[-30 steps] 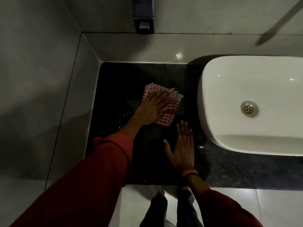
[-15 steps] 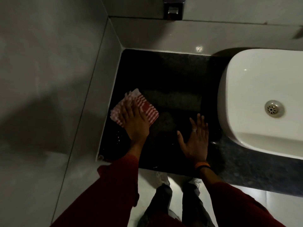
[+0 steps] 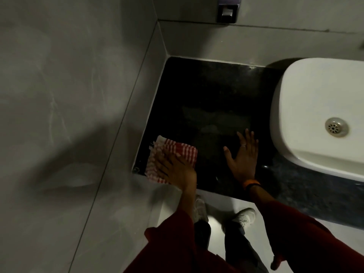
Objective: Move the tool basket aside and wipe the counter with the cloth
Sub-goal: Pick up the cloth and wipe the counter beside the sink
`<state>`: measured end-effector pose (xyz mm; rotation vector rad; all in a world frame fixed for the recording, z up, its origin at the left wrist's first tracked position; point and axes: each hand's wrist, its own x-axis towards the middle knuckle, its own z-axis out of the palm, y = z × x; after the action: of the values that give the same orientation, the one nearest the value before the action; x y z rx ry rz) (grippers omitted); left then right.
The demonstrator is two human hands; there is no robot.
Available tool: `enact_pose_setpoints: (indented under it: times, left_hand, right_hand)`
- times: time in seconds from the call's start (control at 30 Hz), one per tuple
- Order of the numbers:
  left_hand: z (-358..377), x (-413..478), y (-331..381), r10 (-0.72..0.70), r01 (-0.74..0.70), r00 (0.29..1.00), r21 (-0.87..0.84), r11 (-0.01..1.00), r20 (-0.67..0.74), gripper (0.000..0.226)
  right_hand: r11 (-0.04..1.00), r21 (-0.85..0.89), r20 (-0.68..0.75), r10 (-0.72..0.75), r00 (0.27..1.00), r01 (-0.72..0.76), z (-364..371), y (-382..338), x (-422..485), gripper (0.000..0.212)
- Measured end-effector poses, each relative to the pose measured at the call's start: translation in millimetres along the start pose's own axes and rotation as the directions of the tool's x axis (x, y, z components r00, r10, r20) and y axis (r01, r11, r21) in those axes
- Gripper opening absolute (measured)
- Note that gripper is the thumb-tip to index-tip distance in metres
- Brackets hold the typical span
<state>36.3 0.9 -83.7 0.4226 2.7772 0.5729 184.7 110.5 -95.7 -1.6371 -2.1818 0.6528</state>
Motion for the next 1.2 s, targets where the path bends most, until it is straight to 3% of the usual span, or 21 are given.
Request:
enact_pose_setpoints:
  times: [0.1,0.17,0.23,0.3,0.37,0.47,0.53,0.7,0.8,0.93,1.03,1.07,1.13,1.2]
  left_hand:
    - [-25,6,-3,0.012,-0.018,0.998,-0.109,0.994,-0.057,0.055]
    - [-48,24,-5,0.056,-0.084,0.990,-0.222,0.971,-0.128,0.050]
    - [-65,54,-6,0.151,-0.196,0.977,-0.343,0.919,-0.153,0.048]
    - [-71,87,-4,0.275,-0.280,0.959,-0.375,0.884,-0.069,0.049]
    - [-69,113,-2,0.432,-0.389,0.899,-0.317,0.865,0.076,0.045]
    - [-59,138,-1,0.566,-0.524,0.777,-0.214,0.824,0.277,0.049]
    - [-54,144,-4,0.568,-0.539,0.752,-0.183,0.822,0.335,0.056]
    - [-43,138,-15,0.573,-0.542,0.745,-0.191,0.818,0.340,0.055]
    - [-39,128,-16,0.594,-0.554,0.735,-0.216,0.804,0.326,0.056]
    - [-35,108,-6,0.664,-0.617,0.656,-0.252,0.746,0.359,0.055]
    - [-36,90,5,0.723,-0.645,0.570,-0.333,0.688,0.390,0.048]
    - [-37,84,8,0.728,-0.620,0.558,-0.383,0.685,0.399,0.043]
    - [-41,72,15,0.689,-0.515,0.570,-0.459,0.724,0.447,0.036]
    - [-46,62,26,0.608,-0.339,0.591,-0.521,0.784,0.530,0.040]
  right_hand:
    - [0.991,0.100,-0.035,-0.086,0.996,0.089,2,-31,-17,0.050]
    - [0.962,0.183,0.032,-0.214,0.976,0.205,11,-67,-39,0.040]
    - [0.904,0.228,0.148,-0.400,0.905,0.362,27,-103,-57,0.040]
    - [0.837,0.193,0.308,-0.546,0.779,0.511,53,-123,-67,0.050]
    - [0.773,0.087,0.434,-0.597,0.674,0.628,75,-124,-72,0.060]
    - [0.671,0.022,0.474,-0.660,0.584,0.741,90,-104,-70,0.056]
    - [0.607,0.002,0.484,-0.696,0.530,0.795,83,-88,-69,0.051]
    - [0.537,-0.026,0.431,-0.755,0.494,0.843,38,-32,-83,0.044]
    - [0.563,-0.040,0.460,-0.723,0.515,0.826,16,-3,-91,0.049]
    - [0.682,0.031,0.499,-0.645,0.580,0.731,-19,0,-97,0.042]
    - [0.914,0.147,0.583,-0.388,0.713,0.378,-55,-25,-88,0.035]
    - [0.962,0.165,0.637,-0.273,0.721,0.218,-62,-32,-80,0.033]
    - [0.938,0.312,0.722,-0.132,0.679,-0.149,-74,-45,-57,0.032]
    - [0.814,0.434,0.755,-0.095,0.649,-0.386,-79,-50,-30,0.031]
